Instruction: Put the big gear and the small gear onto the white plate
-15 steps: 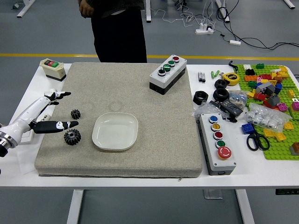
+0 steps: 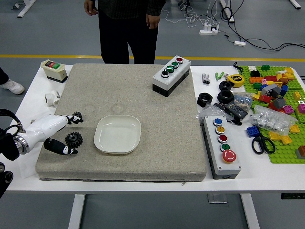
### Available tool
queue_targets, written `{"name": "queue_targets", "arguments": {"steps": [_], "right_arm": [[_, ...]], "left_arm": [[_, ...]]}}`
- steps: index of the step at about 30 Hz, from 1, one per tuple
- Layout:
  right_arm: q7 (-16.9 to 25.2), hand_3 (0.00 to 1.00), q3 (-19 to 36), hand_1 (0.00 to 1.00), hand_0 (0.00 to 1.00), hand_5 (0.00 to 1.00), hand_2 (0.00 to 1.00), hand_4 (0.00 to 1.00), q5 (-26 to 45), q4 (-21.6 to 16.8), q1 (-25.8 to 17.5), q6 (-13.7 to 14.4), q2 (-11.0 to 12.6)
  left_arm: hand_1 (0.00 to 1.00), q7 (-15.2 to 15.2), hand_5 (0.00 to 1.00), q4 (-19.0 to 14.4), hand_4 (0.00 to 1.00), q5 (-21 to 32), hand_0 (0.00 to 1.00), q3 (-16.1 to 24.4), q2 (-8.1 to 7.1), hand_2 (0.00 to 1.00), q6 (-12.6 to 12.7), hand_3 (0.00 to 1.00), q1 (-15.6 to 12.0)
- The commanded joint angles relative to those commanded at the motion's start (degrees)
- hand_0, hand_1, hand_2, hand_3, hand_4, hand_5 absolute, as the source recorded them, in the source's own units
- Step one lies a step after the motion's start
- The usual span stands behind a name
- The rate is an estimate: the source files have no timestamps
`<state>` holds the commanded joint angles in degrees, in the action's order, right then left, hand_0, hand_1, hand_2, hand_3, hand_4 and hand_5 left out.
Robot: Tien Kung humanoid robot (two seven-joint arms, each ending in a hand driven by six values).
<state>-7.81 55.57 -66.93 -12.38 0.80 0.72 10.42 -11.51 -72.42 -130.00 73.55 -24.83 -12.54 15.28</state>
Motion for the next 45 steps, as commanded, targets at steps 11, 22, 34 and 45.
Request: {"name": "queue_targets", "arguments": {"steps": [11, 22, 34, 45], "right_arm": [[0.0, 0.823, -0.6, 0.789, 0.765, 0.802, 0.843, 0.998, 0.4, 0.0, -0.1, 0.1, -0.1], [0.1, 0.823, -0.7, 0.789, 0.765, 0.801, 0.843, 0.998, 0.4, 0.0, -0.2, 0.1, -0.1], [0.1, 0.823, -0.4, 0.789, 0.764, 0.801, 0.842, 0.998, 0.2, 0.0, 0.1, 0.1, 0.0], [0.1, 0.823, -0.1, 0.789, 0.764, 0.801, 0.842, 0.998, -0.1, 0.0, 0.2, 0.1, 0.0]], "left_arm": [[0.664, -0.3, 0.185, 4.0, 0.928, 0.0, 0.591, -2.7, 0.04, 0.71, 1.1, 0.77, 2.1], [0.547, -0.5, 0.058, 6.1, 0.646, 0.0, 0.435, -3.9, 0.26, 0.573, 2.3, 0.644, 2.9], [0.387, -0.1, 0.002, 6.7, 0.132, 0.0, 0.291, -4.3, 0.11, 0.443, 2.9, 0.495, 3.6], [0.319, 0.6, 0.002, 4.2, 0.109, 0.0, 0.236, -4.1, -0.58, 0.38, 1.7, 0.447, 3.7]]}}
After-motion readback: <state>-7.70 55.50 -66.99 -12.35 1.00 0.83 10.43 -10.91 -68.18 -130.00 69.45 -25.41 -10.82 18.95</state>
